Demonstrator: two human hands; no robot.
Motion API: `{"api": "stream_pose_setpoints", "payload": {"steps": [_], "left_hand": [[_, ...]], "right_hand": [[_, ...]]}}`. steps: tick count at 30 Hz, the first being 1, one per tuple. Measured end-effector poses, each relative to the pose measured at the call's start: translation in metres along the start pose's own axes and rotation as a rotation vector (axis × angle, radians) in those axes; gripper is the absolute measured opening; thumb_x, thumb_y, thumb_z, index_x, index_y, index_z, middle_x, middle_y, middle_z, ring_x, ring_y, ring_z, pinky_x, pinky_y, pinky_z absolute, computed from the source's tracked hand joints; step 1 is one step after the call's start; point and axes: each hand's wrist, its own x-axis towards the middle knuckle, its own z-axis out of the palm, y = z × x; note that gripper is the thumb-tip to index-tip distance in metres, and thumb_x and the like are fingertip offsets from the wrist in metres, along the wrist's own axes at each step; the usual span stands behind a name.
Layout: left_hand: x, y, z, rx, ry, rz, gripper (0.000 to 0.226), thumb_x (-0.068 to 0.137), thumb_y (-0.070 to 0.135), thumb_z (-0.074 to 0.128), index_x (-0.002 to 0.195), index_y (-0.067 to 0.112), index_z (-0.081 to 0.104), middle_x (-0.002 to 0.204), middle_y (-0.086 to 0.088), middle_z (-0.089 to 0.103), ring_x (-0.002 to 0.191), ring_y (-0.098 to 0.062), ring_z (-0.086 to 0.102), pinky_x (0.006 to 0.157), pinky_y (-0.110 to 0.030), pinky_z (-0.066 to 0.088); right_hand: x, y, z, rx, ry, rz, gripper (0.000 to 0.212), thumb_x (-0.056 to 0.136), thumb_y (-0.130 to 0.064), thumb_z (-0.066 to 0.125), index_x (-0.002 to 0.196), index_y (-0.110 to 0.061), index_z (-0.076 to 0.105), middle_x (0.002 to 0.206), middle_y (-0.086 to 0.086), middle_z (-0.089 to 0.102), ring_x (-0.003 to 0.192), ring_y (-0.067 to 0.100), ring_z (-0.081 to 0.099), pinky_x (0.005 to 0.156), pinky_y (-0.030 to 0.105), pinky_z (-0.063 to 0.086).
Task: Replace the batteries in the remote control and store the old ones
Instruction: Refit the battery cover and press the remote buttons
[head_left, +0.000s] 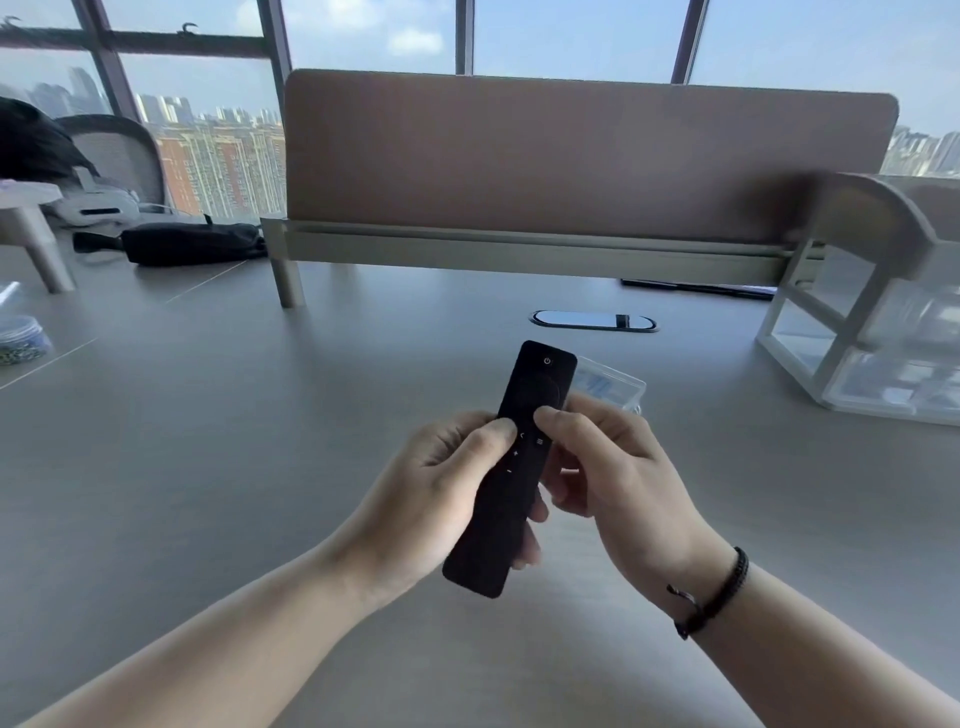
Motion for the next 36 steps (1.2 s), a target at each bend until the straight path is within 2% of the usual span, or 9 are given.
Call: {"api": "stream_pose_setpoints", "payload": {"steps": [4,9,15,19,21,25,29,33,36], "left_hand": [[0.0011,-0.0015,-0.0013,0.065,-0.016,0.012,0.036,0.096,0.029,0.047,0.089,-0.006,0.053,0.059,-0.017,0.059,0.038,-0.026,0.053,0.042,-0.029,0.045],[0.0018,-0.0001,-0.0038,0.103,-0.026,0.027,0.03,0.095,0.026,0.05,0.086,-0.001,0.057,0.06,-0.018,0.059,0.039,-0.026,0.053,0.043,-0.031,0.045],[-0.0007,-0.0008,-0.0029,0.105,-0.021,-0.014,0.031,0.094,0.028,0.048,0.086,-0.001,0.056,0.059,-0.018,0.059,0.04,-0.027,0.054,0.044,-0.032,0.046],[-0.0012,0.0028,-0.0034,0.081,-0.029,-0.057,0.049,0.096,0.041,0.049,0.09,-0.007,0.057,0.059,-0.02,0.059,0.041,-0.029,0.054,0.045,-0.032,0.047],[-0.0008,0.0027,-0.0034,0.09,-0.013,-0.059,0.051,0.097,0.039,0.046,0.091,-0.011,0.057,0.058,-0.021,0.059,0.041,-0.029,0.055,0.045,-0.033,0.047],[-0.0013,0.0015,-0.0043,0.076,0.001,-0.075,0.051,0.096,0.04,0.047,0.083,-0.007,0.061,0.056,-0.021,0.058,0.039,-0.029,0.055,0.044,-0.032,0.047],[-0.0018,0.0027,-0.0028,0.072,0.011,-0.103,0.05,0.099,0.041,0.047,0.071,0.004,0.066,0.053,-0.02,0.057,0.036,-0.027,0.052,0.042,-0.028,0.043],[-0.002,0.005,-0.0032,0.137,-0.002,-0.089,0.05,0.094,0.044,0.05,0.071,0.002,0.065,0.052,-0.018,0.057,0.034,-0.026,0.051,0.043,-0.029,0.043],[-0.0025,0.006,-0.0039,0.162,-0.01,-0.097,0.048,0.092,0.044,0.051,0.07,0.003,0.065,0.052,-0.017,0.058,0.034,-0.026,0.052,0.043,-0.03,0.043]], "right_hand": [[0.0017,0.0016,0.0013,-0.001,0.046,0.006,0.022,0.084,-0.024,0.054,0.065,-0.016,0.06,0.055,0.006,0.045,0.05,0.019,0.039,0.045,0.023,0.029],[0.0007,0.0031,0.0005,0.061,0.063,0.049,0.024,0.085,-0.03,0.053,0.065,-0.02,0.062,0.063,0.012,0.047,0.056,0.024,0.04,0.048,0.03,0.029],[0.0015,0.0037,-0.0023,0.005,0.043,0.038,0.026,0.086,-0.028,0.052,0.067,-0.013,0.063,0.066,0.017,0.046,0.058,0.027,0.039,0.051,0.034,0.027],[0.0019,0.0042,-0.002,-0.022,0.017,0.005,0.028,0.087,-0.027,0.051,0.066,-0.011,0.061,0.06,0.009,0.05,0.051,0.022,0.044,0.049,0.034,0.03],[0.0021,0.0048,-0.0019,-0.039,0.009,-0.004,0.03,0.087,-0.027,0.051,0.065,-0.009,0.06,0.06,0.009,0.052,0.051,0.021,0.045,0.049,0.035,0.031],[0.001,0.0047,-0.0015,-0.077,-0.014,-0.032,0.034,0.089,-0.026,0.049,0.066,-0.002,0.057,0.061,0.008,0.056,0.053,0.02,0.047,0.05,0.029,0.035],[-0.0002,0.0041,0.0008,-0.089,-0.047,-0.067,0.037,0.092,-0.026,0.046,0.072,0.004,0.056,0.059,0.008,0.055,0.053,0.019,0.047,0.05,0.023,0.038],[-0.0008,0.0031,0.0011,-0.037,-0.013,-0.051,0.041,0.093,-0.031,0.047,0.066,-0.003,0.057,0.056,0.011,0.055,0.052,0.023,0.046,0.048,0.03,0.033],[0.0003,0.0023,0.0018,-0.046,-0.003,-0.061,0.04,0.093,-0.03,0.047,0.063,-0.007,0.06,0.052,0.011,0.055,0.049,0.021,0.045,0.047,0.025,0.034]]}}
